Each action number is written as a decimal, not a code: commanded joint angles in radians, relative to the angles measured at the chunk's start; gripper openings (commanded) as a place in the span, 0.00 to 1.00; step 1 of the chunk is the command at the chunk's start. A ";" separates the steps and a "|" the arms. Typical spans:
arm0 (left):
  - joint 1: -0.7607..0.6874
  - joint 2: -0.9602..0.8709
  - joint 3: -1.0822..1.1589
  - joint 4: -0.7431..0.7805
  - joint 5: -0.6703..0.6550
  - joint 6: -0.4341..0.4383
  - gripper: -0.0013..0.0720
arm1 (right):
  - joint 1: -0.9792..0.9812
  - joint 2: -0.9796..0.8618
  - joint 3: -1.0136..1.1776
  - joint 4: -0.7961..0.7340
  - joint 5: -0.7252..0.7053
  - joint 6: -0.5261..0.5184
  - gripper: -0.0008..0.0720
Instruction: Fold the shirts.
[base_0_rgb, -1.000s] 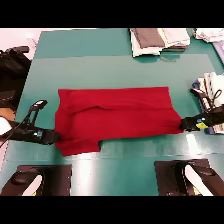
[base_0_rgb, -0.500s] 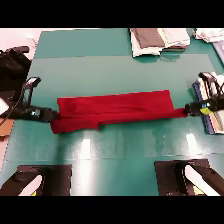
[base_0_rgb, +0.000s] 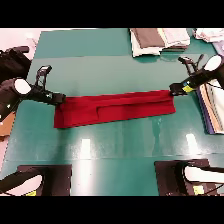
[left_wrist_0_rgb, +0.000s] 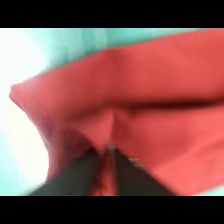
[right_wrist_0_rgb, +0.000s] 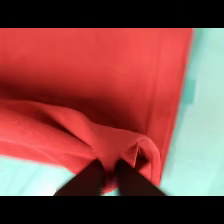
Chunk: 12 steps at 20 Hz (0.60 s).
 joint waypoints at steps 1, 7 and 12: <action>0.000 -0.029 0.026 -0.016 0.024 -0.010 0.85 | -0.014 -0.101 0.092 0.132 0.006 0.002 0.50; 0.000 -0.029 0.107 -0.056 -0.098 -0.006 0.05 | -0.185 -0.085 0.045 0.176 0.080 -0.071 0.69; -0.023 -0.030 0.107 -0.231 -0.051 -0.006 0.05 | -0.381 -0.135 -0.120 0.317 0.064 -0.148 0.87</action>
